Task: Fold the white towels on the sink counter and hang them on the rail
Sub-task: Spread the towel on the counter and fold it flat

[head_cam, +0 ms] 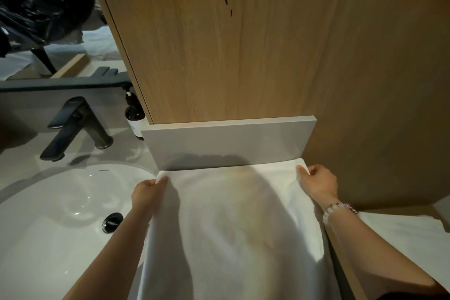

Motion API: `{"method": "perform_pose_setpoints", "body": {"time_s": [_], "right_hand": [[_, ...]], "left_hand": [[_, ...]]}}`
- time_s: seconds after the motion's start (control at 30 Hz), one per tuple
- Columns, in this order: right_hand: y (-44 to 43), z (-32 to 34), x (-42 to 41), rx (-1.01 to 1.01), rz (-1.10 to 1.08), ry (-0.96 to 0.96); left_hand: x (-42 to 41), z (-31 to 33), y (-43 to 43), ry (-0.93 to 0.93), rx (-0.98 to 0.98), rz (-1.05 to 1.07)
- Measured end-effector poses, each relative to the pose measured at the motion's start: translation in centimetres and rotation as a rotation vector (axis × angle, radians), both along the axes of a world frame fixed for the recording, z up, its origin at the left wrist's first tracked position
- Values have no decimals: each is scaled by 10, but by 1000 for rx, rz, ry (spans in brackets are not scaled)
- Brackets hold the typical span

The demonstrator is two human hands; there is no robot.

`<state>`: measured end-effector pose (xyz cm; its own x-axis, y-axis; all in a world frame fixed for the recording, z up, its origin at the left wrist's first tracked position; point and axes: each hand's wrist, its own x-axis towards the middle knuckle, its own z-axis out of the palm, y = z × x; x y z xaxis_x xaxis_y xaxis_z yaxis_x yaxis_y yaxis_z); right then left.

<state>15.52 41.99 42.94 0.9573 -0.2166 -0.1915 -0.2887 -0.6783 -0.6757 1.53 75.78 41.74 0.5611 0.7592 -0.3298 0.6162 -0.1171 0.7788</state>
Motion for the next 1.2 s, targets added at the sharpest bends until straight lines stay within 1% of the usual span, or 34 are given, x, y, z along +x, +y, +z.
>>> {"method": "perform_pose_setpoints", "body": {"time_s": [0.07, 0.13, 0.2, 0.27, 0.37, 0.47, 0.63, 0.7, 0.73, 0.77, 0.87, 0.97, 1.1, 1.17, 1.2], "right_hand": [[-10, 5, -11, 46, -8, 63], [-20, 8, -27, 31, 43, 95], [-29, 8, -45, -15, 98, 119], [-32, 7, -57, 4, 135, 130], [-30, 10, -69, 110, 138, 92], [-29, 13, -78, 236, 101, 63], [-39, 18, -85, 484, 282, 220], [-40, 22, -84, 533, 340, 237], [-39, 24, -81, 486, 370, 237], [-38, 25, -80, 396, 415, 234], [-35, 33, -75, 24, 527, 229], [-39, 36, -72, -183, 490, 128], [-49, 28, -68, -239, 413, 43], [-53, 25, -68, -222, 367, 30], [-55, 23, -67, -181, 326, 31]], "left_hand": [[-9, 0, -4, 31, -73, -16], [-23, -1, -11, 72, -78, -36], [-41, 0, -22, 101, -14, -64], [-57, 3, -33, 124, 69, -90], [-69, 9, -46, 135, 139, -93], [-70, 15, -54, 158, 167, -98], [-71, 20, -57, 167, 258, -163], [-71, 22, -60, 180, 283, -185], [-71, 23, -60, 192, 291, -196], [-71, 23, -60, 199, 298, -207], [-71, 22, -56, 235, 286, -204], [-72, 18, -52, 261, 315, -204], [-73, 12, -49, 282, 317, -183], [-72, 11, -47, 291, 301, -168], [-72, 11, -46, 293, 287, -158]]}}
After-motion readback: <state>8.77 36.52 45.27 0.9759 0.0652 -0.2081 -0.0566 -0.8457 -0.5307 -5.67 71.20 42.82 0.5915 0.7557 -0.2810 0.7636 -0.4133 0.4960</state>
